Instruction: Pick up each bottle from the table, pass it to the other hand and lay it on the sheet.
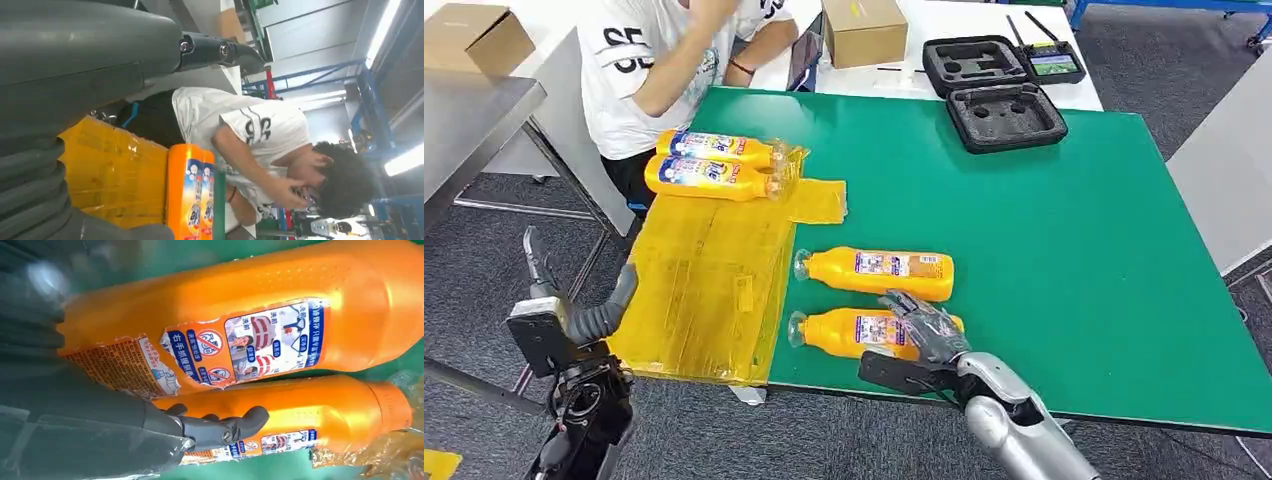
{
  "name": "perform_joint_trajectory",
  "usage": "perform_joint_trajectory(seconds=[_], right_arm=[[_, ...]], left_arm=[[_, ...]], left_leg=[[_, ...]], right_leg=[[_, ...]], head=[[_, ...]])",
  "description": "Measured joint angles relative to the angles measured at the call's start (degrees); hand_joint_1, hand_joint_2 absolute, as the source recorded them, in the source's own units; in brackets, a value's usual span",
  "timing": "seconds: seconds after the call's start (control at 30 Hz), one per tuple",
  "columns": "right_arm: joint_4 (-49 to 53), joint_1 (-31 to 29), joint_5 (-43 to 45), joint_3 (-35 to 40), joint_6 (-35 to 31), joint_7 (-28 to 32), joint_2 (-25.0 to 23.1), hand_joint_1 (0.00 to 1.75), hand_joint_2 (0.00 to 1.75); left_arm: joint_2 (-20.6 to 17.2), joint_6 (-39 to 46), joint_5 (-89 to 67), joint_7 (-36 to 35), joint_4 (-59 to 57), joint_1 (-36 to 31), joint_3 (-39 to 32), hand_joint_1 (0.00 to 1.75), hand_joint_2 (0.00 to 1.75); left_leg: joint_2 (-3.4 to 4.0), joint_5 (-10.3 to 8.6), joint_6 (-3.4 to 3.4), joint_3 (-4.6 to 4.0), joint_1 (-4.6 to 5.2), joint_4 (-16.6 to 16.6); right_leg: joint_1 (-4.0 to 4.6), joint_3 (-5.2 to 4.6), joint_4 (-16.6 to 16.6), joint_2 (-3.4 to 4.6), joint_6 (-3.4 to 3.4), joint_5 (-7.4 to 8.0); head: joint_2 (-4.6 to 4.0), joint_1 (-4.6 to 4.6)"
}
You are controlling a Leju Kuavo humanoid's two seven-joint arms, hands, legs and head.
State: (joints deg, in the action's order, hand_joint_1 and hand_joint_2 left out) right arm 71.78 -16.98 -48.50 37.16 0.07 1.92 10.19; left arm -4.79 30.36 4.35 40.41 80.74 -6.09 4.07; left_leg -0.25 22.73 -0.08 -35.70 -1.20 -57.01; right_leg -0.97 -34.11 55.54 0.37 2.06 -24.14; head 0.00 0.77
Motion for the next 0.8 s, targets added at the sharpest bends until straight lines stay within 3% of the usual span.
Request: perform_joint_trajectory(seconds=[0.3, 0.33, 0.37, 0.4, 0.43, 0.8], right_arm=[[-3.8, -2.5, -2.6, 0.0, 0.0, -3.8, 0.3, 0.00, 1.75], [-4.2, -2.7, -2.7, 0.0, -0.1, -3.9, 0.3, 0.10, 1.75], [-4.6, -2.8, -2.9, 0.0, -0.2, -4.2, 0.3, 1.27, 1.75], [-5.0, -3.1, -3.1, 0.0, -0.2, -4.4, 0.3, 1.57, 1.75], [-5.5, -3.4, -3.2, 0.0, -0.3, -4.5, 0.3, 1.71, 1.75], [-10.5, -6.1, -0.9, 0.0, -0.4, -1.3, 0.1, 1.75, 1.75]], left_arm=[[0.1, -0.2, 0.2, -0.7, -0.4, 0.1, 1.2, 0.00, 1.75], [0.1, -0.2, 0.2, -0.7, -0.4, 0.1, 1.3, 0.00, 1.75], [0.1, -0.2, 0.2, -0.7, -0.5, 0.1, 1.3, 0.00, 1.75], [0.1, -0.3, 0.2, -0.7, -0.5, 0.1, 1.5, 0.00, 1.75], [0.1, -0.3, 0.4, -0.8, -0.5, 0.1, 1.6, 0.00, 1.75], [0.2, -0.3, 1.2, -0.8, -1.3, 0.1, 1.8, 0.00, 1.75]], left_leg=[[0.00, -0.02, 0.03, 0.05, 0.00, 0.0], [0.00, -0.02, 0.03, 0.07, 0.00, 0.0], [0.00, -0.02, 0.03, 0.08, 0.01, 0.0], [0.00, -0.02, 0.03, 0.09, 0.01, 0.0], [0.00, -0.02, 0.03, 0.11, 0.01, 0.0], [0.01, -0.02, 0.03, 0.28, 0.00, 0.0]], right_leg=[[-0.01, 0.10, 0.0, -0.01, 0.00, 0.00], [-0.01, 0.11, 0.0, -0.01, 0.00, 0.00], [-0.01, 0.12, 0.0, -0.01, 0.00, 0.00], [-0.01, 0.13, 0.0, -0.01, 0.00, 0.00], [-0.01, 0.14, 0.0, -0.01, 0.00, 0.00], [0.00, 0.28, 0.0, 0.00, 0.00, 0.01]], head=[[0.00, -0.02], [0.00, -0.02], [0.00, -0.02], [0.00, -0.02], [0.00, -0.02], [0.00, -0.02]])
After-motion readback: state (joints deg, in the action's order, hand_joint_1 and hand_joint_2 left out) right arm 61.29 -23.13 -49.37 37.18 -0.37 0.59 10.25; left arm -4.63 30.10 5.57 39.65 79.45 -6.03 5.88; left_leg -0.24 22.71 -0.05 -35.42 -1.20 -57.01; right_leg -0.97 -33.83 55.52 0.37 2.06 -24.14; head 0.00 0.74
